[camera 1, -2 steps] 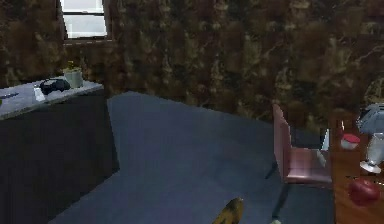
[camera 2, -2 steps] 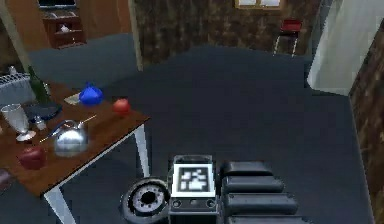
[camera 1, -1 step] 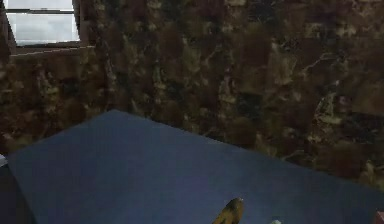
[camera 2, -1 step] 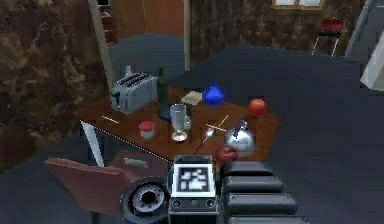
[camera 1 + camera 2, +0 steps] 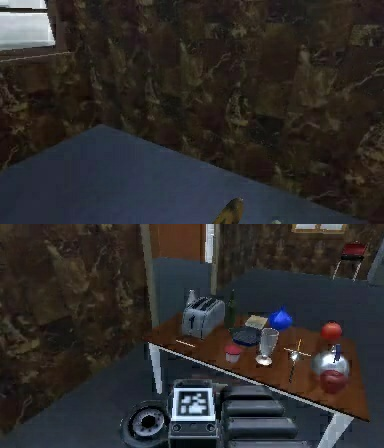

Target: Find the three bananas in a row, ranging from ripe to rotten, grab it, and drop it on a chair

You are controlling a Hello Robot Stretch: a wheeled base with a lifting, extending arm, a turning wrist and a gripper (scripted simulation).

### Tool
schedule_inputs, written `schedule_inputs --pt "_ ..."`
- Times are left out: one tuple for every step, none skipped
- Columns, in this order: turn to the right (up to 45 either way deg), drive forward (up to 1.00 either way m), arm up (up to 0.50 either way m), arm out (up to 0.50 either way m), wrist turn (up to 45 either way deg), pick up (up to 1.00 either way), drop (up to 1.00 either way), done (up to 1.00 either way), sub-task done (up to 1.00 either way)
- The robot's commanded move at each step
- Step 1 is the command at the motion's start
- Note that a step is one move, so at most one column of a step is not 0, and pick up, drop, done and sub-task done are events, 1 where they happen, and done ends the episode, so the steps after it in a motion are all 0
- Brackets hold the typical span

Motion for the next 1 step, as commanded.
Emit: schedule_inputs --pt "30.0 0.00 0.00 0.00 0.0 0.00 0.00 0.00 0.00"
